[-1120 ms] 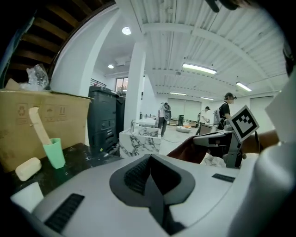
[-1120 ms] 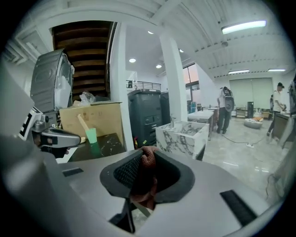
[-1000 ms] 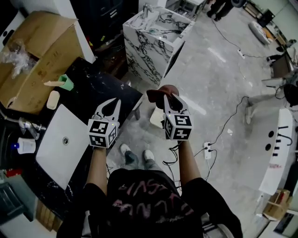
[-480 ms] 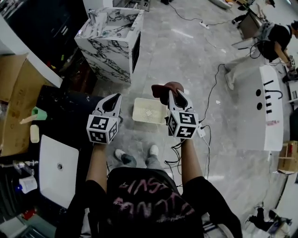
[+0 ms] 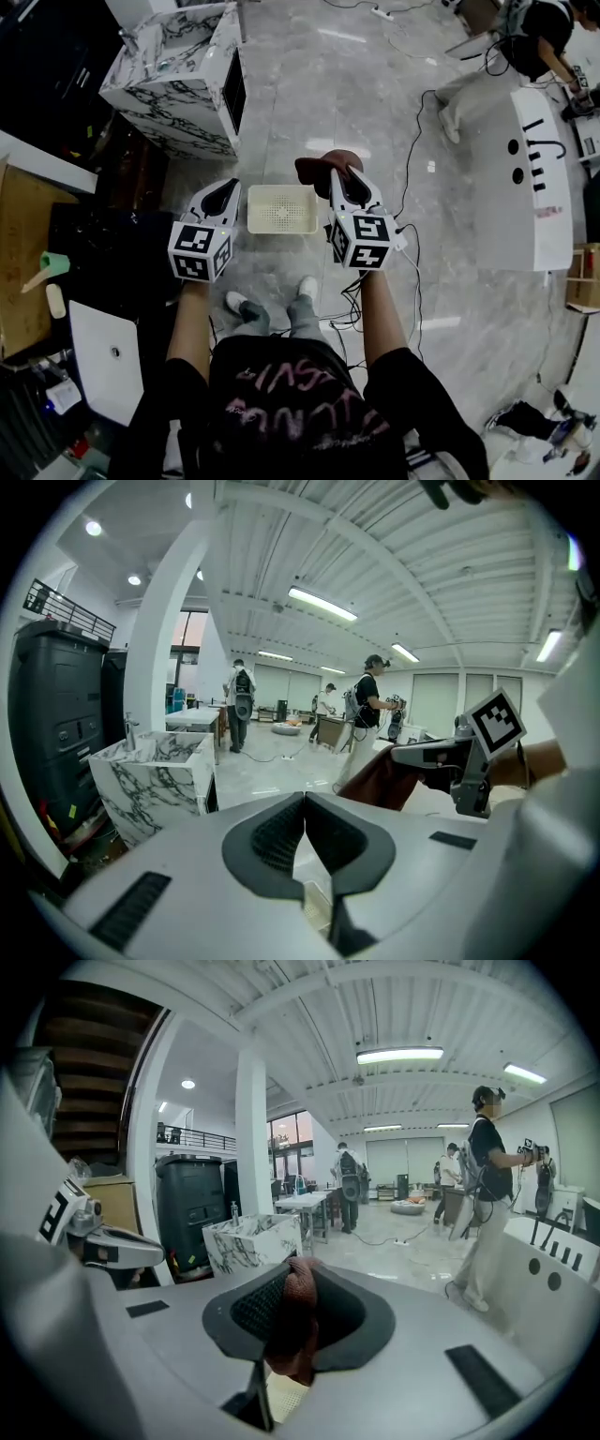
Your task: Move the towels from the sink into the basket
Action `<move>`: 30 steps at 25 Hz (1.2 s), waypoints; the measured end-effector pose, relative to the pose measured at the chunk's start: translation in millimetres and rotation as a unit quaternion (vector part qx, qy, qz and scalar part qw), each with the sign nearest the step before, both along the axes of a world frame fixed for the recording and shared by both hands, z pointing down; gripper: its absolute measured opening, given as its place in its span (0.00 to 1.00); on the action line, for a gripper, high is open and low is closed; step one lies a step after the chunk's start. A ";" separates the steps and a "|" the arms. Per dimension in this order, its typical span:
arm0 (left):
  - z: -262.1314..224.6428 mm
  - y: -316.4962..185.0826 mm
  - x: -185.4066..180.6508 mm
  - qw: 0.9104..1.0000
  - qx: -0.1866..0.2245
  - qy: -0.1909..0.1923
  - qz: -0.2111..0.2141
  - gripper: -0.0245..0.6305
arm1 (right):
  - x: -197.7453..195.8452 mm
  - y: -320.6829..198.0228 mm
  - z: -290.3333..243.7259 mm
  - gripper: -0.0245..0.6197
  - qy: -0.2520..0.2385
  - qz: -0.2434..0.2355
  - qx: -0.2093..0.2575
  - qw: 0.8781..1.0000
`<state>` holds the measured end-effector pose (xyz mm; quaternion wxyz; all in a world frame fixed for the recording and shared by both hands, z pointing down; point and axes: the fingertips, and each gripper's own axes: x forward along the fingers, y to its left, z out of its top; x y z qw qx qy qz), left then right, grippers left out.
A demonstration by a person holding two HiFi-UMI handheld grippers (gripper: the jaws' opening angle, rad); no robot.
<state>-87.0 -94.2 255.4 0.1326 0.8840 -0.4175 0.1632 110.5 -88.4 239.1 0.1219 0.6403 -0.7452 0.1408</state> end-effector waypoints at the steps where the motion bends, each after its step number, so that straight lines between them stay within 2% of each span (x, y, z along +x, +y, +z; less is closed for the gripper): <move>1: 4.1 -4.0 5.7 1.000 -0.003 -0.002 0.000 0.06 | 5.9 -4.1 5.5 0.16 -0.001 -0.001 -0.004 1.000; 13: 79.6 -43.9 33.0 0.999 -0.045 -0.018 -0.009 0.06 | 27.9 -35.6 93.4 0.16 -0.013 -0.015 -0.051 0.998; 23: 178.7 -64.2 39.0 0.995 -0.091 -0.024 -0.027 0.06 | 21.4 -52.9 189.9 0.16 -0.036 -0.035 -0.104 0.993; 30: 278.0 -58.3 42.3 0.991 -0.129 -0.032 -0.035 0.06 | 24.3 -53.2 296.4 0.16 -0.045 -0.040 -0.141 0.988</move>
